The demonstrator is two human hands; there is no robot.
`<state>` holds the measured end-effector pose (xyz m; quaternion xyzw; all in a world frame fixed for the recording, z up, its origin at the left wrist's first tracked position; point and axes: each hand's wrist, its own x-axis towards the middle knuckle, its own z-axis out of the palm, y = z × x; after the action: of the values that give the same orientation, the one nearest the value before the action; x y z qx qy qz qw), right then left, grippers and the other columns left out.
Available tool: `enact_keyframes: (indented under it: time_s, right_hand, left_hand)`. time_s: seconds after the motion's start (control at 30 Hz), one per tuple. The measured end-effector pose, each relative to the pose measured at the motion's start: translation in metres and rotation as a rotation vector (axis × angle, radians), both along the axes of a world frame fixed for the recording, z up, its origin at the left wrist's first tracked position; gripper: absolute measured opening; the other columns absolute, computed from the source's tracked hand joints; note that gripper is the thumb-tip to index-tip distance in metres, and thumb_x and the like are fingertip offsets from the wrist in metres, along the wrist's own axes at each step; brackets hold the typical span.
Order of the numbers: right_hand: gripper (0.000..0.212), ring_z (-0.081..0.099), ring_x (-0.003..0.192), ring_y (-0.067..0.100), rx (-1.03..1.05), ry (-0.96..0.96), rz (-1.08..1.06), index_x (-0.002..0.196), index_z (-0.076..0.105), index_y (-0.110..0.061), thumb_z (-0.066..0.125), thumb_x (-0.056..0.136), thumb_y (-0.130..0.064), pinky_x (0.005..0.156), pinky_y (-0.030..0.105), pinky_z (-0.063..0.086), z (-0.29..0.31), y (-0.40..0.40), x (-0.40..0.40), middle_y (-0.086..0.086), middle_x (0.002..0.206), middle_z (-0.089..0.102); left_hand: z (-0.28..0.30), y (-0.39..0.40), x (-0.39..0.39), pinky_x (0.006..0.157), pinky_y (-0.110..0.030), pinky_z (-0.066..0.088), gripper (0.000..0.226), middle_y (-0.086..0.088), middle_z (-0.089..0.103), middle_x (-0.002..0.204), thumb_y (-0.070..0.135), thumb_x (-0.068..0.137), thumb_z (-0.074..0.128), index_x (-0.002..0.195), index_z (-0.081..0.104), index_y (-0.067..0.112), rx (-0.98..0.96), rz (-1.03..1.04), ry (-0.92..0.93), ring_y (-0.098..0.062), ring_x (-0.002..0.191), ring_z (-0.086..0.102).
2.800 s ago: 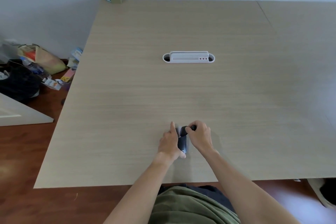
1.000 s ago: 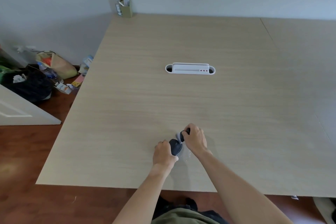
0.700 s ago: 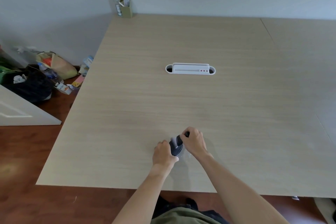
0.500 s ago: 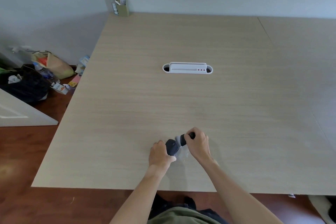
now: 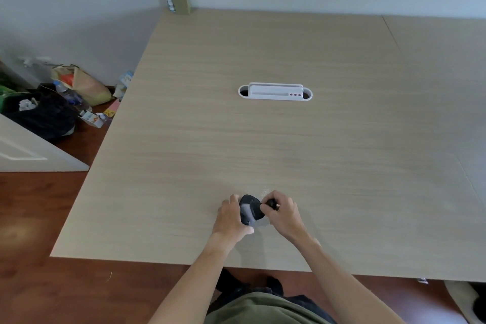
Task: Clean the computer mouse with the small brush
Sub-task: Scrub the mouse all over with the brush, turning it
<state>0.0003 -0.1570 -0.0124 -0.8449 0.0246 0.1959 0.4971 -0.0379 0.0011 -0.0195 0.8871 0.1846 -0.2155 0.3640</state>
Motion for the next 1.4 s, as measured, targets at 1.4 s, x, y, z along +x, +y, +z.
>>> enact_keyframes:
  time_s: [1.4]
  right_hand:
    - [0.006,0.05,0.063,0.012,-0.13,-0.184,-0.081,0.084,0.059,-0.015,0.058,0.089,-0.012,0.055,0.027,0.039,0.005,0.025,0.024,-0.008,0.07,0.058]
  left_hand:
    - [0.001,0.006,-0.008,0.081,-0.04,0.053,0.091,0.002,0.057,0.108,0.05,0.051,0.084,0.123,0.034,0.026,0.098,0.015,-0.026,-0.023,0.099,0.059]
